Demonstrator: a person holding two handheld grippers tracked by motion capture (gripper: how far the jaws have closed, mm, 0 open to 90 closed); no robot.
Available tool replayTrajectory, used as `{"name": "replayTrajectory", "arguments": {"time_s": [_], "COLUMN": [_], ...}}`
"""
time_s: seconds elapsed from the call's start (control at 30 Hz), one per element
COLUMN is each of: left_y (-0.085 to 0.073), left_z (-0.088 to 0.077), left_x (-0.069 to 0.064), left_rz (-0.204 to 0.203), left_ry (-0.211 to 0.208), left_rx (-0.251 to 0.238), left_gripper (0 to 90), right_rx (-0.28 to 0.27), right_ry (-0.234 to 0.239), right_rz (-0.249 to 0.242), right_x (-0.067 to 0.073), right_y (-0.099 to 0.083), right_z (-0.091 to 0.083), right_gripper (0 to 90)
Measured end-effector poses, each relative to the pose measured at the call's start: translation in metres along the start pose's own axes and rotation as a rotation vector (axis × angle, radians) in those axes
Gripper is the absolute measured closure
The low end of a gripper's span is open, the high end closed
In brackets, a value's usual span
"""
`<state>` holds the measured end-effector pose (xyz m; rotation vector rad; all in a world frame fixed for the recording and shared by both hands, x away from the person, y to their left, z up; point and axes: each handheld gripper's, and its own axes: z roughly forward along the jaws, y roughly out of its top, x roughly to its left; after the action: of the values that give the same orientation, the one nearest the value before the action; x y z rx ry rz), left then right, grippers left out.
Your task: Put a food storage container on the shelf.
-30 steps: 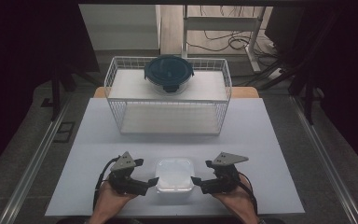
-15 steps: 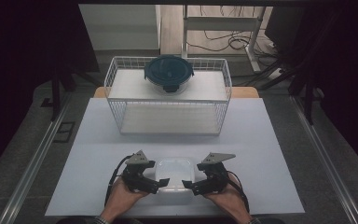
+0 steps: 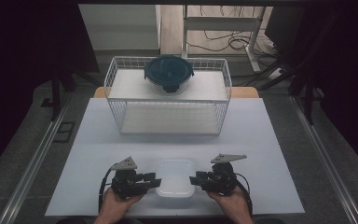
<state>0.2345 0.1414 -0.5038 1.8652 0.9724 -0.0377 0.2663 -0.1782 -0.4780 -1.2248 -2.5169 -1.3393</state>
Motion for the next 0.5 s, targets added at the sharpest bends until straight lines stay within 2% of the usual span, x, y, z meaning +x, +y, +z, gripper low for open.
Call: {"name": "replayTrajectory", "arguments": {"time_s": [0.1,0.13,0.17,0.2,0.27,0.5], "left_y": [0.0001,0.0002,0.0002,0.0007,0.001,-0.0009], "left_z": [-0.0036,-0.0044,-0.0036,-0.0032,-0.0032,-0.003], "left_x": [0.0014,0.0017,0.0005,0.0002,0.0012,0.0043], "left_rz": [-0.027,-0.027,-0.007,-0.014,-0.019,-0.045], "left_ry": [-0.004,0.002,0.02,0.02,0.022,0.009], "left_rx": [-0.033,-0.042,-0.043,-0.047,-0.046,-0.059], "left_gripper": [71.1,75.4,80.1,80.3,80.4,80.6], "right_rx": [-0.028,-0.044,-0.059,-0.059,-0.065,-0.082], "right_ry": [0.011,0.017,0.014,-0.003,-0.027,-0.034], "right_rz": [0.048,0.065,0.067,0.044,0.032,0.011], "right_x": [-0.0016,-0.0025,-0.0035,-0.0028,-0.0009,0.0004], "right_y": [-0.0002,-0.0001,0.0001,0.0005,0.0008,-0.0025], "right_z": [-0.0038,-0.0058,-0.0075,-0.0069,-0.0063,-0.004], "right_gripper": [72.3,77.0,77.5,77.7,77.8,77.4]}}
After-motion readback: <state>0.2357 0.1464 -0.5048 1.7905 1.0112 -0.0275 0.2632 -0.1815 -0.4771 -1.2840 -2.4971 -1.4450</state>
